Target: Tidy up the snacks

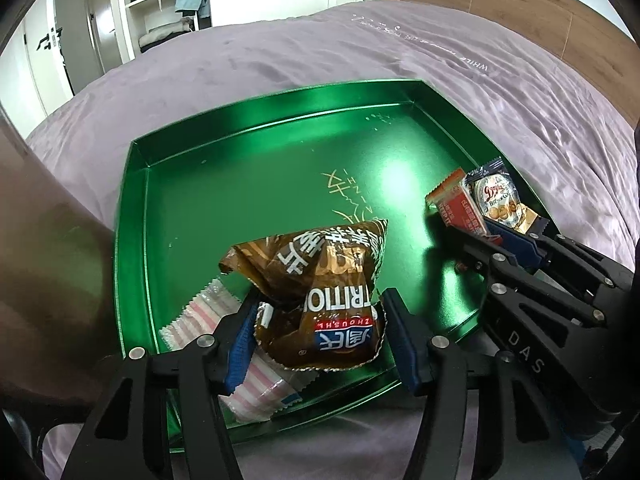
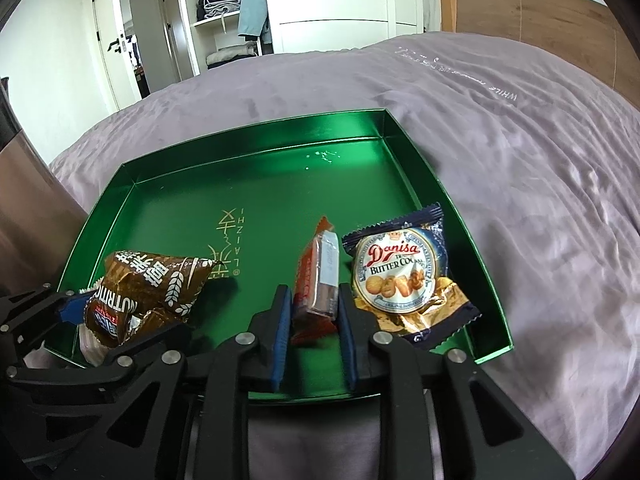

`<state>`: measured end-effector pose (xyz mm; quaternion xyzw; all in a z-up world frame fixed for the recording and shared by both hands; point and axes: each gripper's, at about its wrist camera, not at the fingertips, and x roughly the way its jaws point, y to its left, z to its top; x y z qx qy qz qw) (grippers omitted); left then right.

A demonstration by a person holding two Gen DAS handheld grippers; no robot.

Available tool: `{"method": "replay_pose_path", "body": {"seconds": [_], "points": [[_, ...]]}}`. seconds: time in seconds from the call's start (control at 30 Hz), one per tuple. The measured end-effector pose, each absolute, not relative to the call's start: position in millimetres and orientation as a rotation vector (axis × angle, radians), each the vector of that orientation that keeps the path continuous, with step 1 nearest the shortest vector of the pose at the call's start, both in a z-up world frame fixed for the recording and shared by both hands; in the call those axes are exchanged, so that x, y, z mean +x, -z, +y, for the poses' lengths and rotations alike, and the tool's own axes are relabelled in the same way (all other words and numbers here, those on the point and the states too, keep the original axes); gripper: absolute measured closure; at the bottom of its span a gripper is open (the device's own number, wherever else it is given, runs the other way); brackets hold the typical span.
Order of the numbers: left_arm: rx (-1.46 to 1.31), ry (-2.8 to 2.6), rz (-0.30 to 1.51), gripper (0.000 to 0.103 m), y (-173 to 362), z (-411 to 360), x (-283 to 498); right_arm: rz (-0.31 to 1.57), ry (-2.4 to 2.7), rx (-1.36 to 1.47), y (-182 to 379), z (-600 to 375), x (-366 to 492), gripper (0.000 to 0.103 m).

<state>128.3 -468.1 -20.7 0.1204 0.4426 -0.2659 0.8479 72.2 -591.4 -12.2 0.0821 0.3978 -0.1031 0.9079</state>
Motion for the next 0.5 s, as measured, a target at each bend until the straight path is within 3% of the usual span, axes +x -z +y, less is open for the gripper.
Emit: {"method": "replay_pose_path", "body": {"seconds": [0.07, 0.13, 0.17, 0.5], "points": [[0.256, 0.555, 0.925, 0.050, 18, -465, 126, 0.824, 0.226, 0.159, 9, -591, 73, 0.081], [0.248, 0.553, 0.922, 0.050, 14, -462, 126, 0.824, 0.234, 0.155, 5, -591, 72, 0.046], [0.241, 0.554, 0.923, 0.050, 12, -461, 126, 0.823, 0.235, 0.152, 3, -591, 71, 0.040], [0.220, 0.566, 0.873, 0.047, -25, -451, 112, 0.793, 0.228, 0.146, -34, -584, 55, 0.034]]}}
